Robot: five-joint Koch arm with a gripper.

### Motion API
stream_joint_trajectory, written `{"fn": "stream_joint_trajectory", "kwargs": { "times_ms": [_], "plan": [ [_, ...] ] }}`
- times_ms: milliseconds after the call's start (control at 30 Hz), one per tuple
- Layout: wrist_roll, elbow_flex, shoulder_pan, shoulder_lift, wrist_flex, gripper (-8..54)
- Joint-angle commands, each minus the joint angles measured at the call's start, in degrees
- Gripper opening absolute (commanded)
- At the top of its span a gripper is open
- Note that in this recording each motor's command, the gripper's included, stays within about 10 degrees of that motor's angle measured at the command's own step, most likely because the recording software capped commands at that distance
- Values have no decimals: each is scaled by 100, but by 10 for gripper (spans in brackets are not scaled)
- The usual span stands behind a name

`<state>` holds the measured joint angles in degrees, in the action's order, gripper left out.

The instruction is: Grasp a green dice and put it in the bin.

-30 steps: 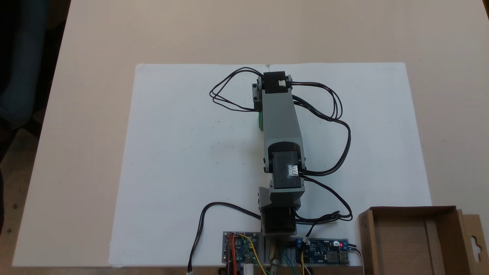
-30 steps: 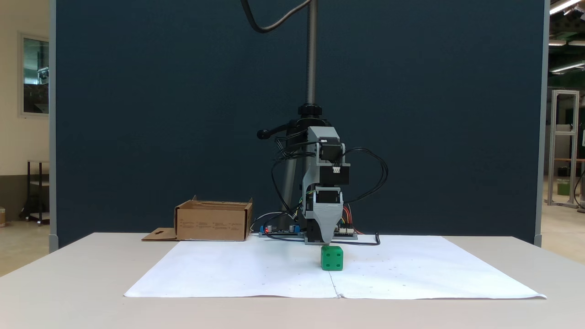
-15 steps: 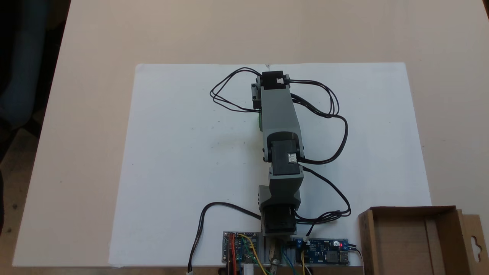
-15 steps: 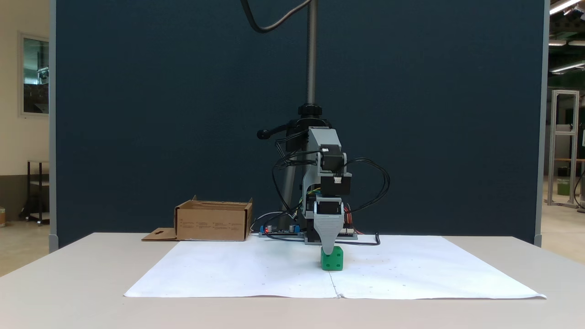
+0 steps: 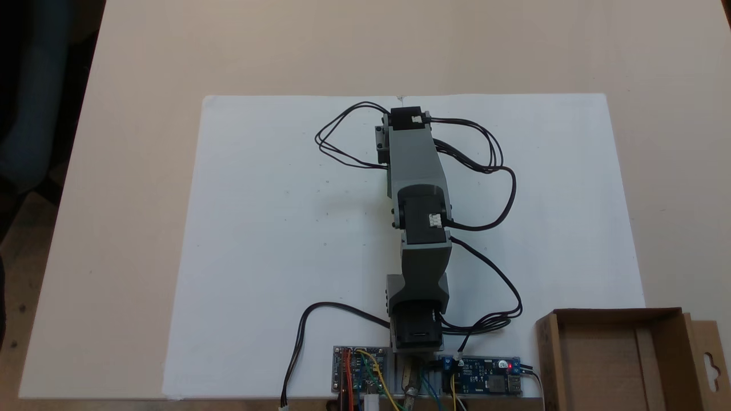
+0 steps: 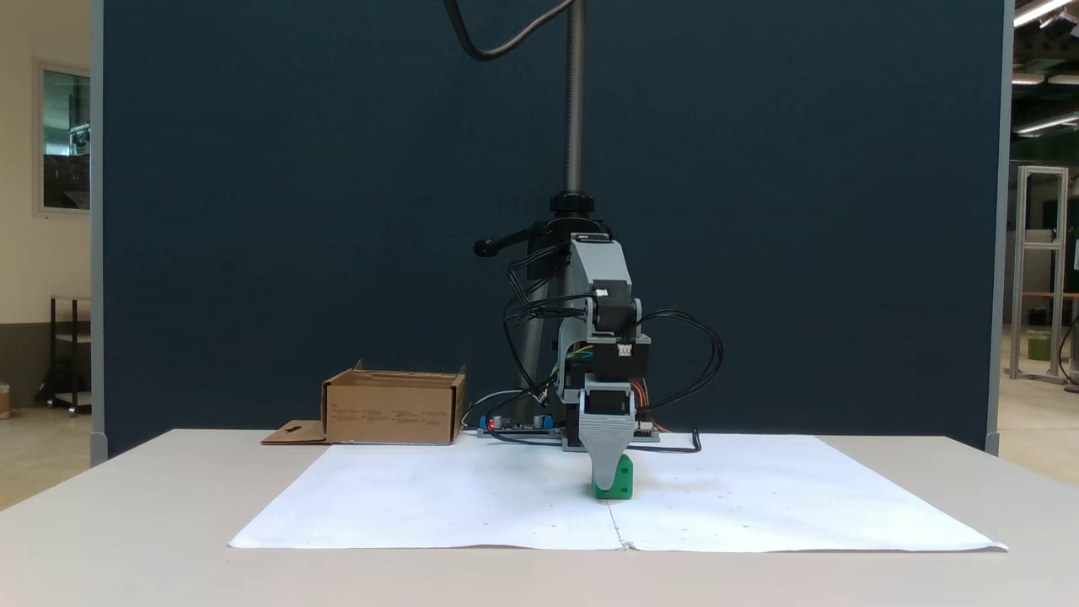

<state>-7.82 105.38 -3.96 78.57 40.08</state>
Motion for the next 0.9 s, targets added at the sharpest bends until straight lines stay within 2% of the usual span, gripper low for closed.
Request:
{"fn": "stream_joint_trajectory", "kwargs": {
  "times_ms": [0,867],
  "plan": [
    [-378,-281,-79,105,-202,413],
    [-457,-281,-141,-105,-457,399]
  ]
}}
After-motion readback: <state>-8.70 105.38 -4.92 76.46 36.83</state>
